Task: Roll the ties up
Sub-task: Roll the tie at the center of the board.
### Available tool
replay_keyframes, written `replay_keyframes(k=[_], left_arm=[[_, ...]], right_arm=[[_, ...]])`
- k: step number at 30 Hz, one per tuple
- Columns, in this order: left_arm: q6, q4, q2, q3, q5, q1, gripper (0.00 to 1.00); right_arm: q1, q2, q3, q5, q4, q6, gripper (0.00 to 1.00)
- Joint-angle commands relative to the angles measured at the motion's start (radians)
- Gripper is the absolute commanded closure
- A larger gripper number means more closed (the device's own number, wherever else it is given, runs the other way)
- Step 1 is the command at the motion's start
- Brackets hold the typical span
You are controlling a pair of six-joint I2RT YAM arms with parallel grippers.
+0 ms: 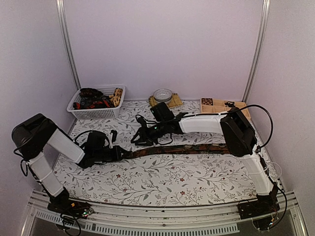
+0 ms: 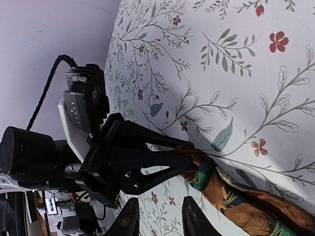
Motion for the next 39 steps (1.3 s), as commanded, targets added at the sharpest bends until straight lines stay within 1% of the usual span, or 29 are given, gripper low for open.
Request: replay_keyframes(k=[1, 9, 14, 17, 18, 22, 25, 28, 33, 39], left_arm=[[0.019, -0.022, -0.003, -0.039, 0.013, -0.013, 0.86], [0.016, 0.018, -0.009, -0.051, 0.051, -0.015, 0.86], [-0.015, 0.055, 0.017, -0.045, 0.078, -0.032, 0.86], [-0.041, 0.068, 0.030, -0.036, 0.064, -0.064, 0.86], [-0.048, 0.059, 0.036, -0.023, 0.051, -0.086, 0.86], [-0.076, 0.004, 0.062, 0.029, -0.012, -0.140, 0.86], [-0.086, -0.027, 0.094, 0.082, -0.052, -0.172, 0.86], [-0.099, -0.031, 0.131, 0.127, -0.066, -0.197, 0.86], [-0.113, -0.005, 0.145, 0.141, -0.071, -0.219, 0.86], [-0.102, 0.049, 0.116, 0.095, -0.048, -0.221, 0.85]], right_arm=[[0.026, 0.092, 0.036, -0.029, -0.005, 0.020, 0.70], [0.031, 0.147, 0.048, -0.042, -0.024, 0.037, 0.71], [0.034, 0.134, -0.011, -0.040, -0.016, 0.038, 0.71], [0.028, 0.068, -0.114, -0.024, 0.032, 0.029, 0.71], [0.024, 0.039, -0.172, -0.024, 0.054, 0.030, 0.71], [-0.023, -0.091, -0.303, 0.013, 0.069, 0.004, 0.71], [-0.068, -0.149, -0.368, 0.021, 0.057, -0.025, 0.70], [-0.086, -0.197, -0.435, 0.024, 0.066, -0.039, 0.71], [-0.087, -0.225, -0.501, -0.001, 0.124, -0.015, 0.70], [-0.067, -0.223, -0.501, -0.011, 0.144, 0.008, 0.70]])
